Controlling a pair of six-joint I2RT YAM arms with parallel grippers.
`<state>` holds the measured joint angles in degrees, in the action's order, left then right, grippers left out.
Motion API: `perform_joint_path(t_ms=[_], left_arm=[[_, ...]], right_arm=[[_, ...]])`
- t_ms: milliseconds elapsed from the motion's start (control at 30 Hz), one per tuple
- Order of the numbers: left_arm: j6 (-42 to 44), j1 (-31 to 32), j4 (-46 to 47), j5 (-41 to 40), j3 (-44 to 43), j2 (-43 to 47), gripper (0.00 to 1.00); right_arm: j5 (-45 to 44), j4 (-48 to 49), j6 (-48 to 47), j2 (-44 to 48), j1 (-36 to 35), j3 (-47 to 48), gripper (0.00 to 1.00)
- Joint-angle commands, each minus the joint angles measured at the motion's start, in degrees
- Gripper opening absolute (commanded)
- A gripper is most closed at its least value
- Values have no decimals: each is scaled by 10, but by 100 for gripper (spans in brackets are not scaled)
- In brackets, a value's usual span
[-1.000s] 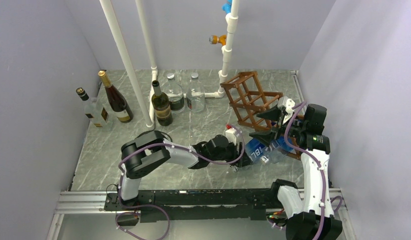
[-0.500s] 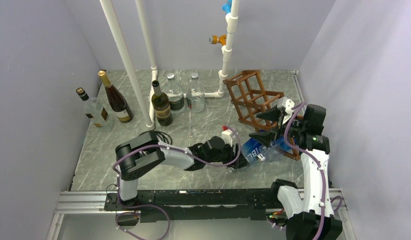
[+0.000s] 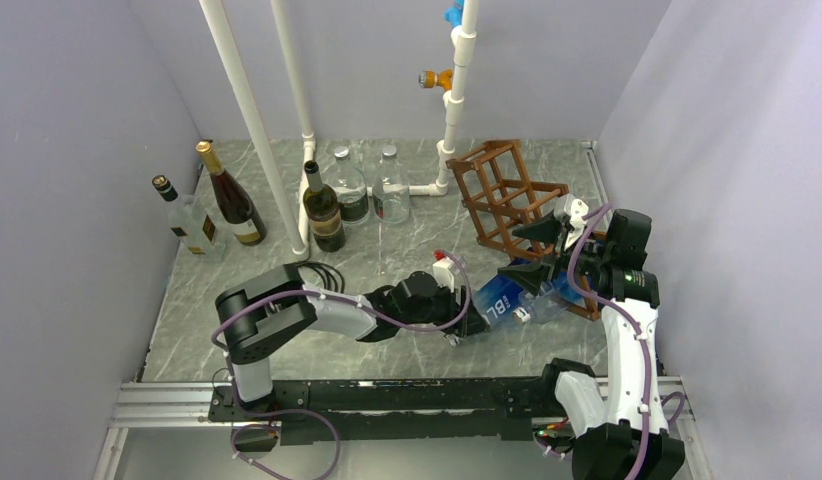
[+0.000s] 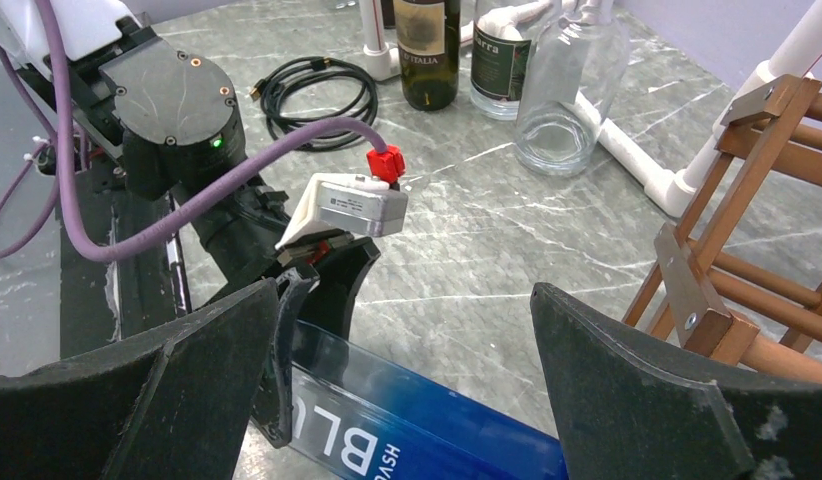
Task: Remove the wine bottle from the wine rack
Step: Pick up the wine bottle from the wine rack.
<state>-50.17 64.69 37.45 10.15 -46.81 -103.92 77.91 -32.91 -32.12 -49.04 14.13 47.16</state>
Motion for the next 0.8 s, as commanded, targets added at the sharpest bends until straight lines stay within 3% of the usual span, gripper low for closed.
perform_joint_path(t_ms=[0, 767], left_arm=[[24, -23, 36, -46, -1, 59, 0], [150, -38, -196, -32, 6, 168, 0]], right_arm=[[5, 6, -15, 6, -3, 0, 100], [5, 4, -20, 8, -3, -5, 100]])
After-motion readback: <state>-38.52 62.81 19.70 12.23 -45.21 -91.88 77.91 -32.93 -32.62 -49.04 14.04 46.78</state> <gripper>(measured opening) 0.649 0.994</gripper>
